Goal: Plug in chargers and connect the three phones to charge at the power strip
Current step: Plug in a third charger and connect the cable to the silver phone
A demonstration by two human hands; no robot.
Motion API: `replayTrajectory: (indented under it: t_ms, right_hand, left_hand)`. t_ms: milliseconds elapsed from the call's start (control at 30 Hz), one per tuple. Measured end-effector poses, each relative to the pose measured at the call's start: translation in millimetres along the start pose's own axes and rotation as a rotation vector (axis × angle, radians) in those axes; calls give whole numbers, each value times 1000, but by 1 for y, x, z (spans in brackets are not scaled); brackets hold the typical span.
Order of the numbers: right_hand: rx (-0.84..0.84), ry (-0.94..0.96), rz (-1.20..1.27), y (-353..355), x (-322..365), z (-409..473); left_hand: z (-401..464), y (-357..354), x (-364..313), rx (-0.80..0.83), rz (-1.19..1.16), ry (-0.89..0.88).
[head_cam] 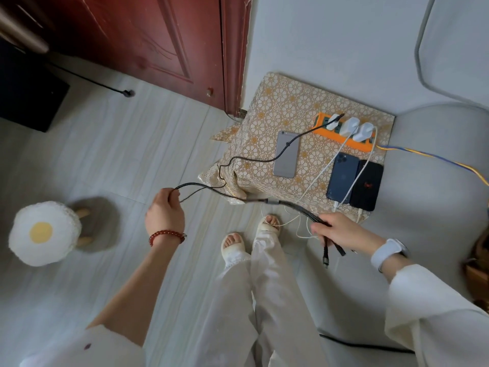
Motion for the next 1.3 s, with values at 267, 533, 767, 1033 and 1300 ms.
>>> replayTrajectory:
  t_ms: [267,533,767,1033,1300]
  right_hand:
    - [110,1,658,-39,52,3]
    - [273,98,264,-53,89,-13]
    - [-72,142,1074,-21,73,-3]
    - [-235,252,1136,-23,71,2]
    - [-480,374,599,-8,81,0]
  left_hand:
    - [-48,-59,-53,348,50,-464]
    - [-89,-66,-108,529,50,-914]
    - [-82,-63,-95,532,-106,-642]
    - [-82,-72,-94,832,-329,-380]
    - [-81,-82,-89,820,-190,-403]
Point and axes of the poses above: each hand's wrist, its own z-axis towards the middle knuckle, its own y-axis out of the back of the hand, x = y × z, the point moved 7 cm from there along z, towards the middle knuckle, and after that the axes turned 13 degrees about z, right-handed, at the moved point
